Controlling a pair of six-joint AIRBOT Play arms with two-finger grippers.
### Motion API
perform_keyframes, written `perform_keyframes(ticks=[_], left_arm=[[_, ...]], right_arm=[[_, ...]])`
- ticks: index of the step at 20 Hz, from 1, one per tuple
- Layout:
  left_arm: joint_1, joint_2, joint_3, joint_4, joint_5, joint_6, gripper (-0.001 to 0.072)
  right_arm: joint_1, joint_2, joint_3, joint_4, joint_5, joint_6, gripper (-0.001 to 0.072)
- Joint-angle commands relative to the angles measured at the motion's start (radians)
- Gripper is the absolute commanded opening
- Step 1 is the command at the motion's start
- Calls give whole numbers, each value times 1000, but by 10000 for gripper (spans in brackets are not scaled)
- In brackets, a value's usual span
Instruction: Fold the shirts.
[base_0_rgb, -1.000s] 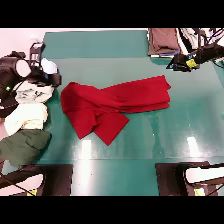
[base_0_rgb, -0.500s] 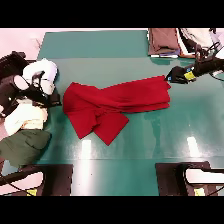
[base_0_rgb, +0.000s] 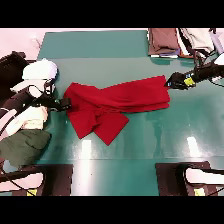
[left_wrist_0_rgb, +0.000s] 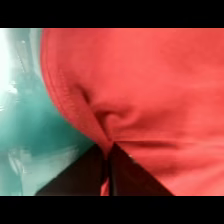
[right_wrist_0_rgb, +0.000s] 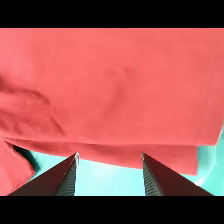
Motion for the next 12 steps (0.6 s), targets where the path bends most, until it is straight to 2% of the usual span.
perform_keyframes(ticks=[1,4,6,10,12], left_arm=[[0,18,59,10,-28,2,24],[0,67,124,14,-36,5,24],[0,88,145,14,-36,5,24],[0,88,150,13,-53,5,24],[0,88,150,12,-52,5,24]], right_arm=[[-60,3,-26,-8,39,1,447],[-158,1,-154,-7,32,5,450],[-203,-4,-264,10,-34,5,451],[-212,-61,-388,185,-143,-53,449],[-169,-97,-378,208,-180,-60,433]])
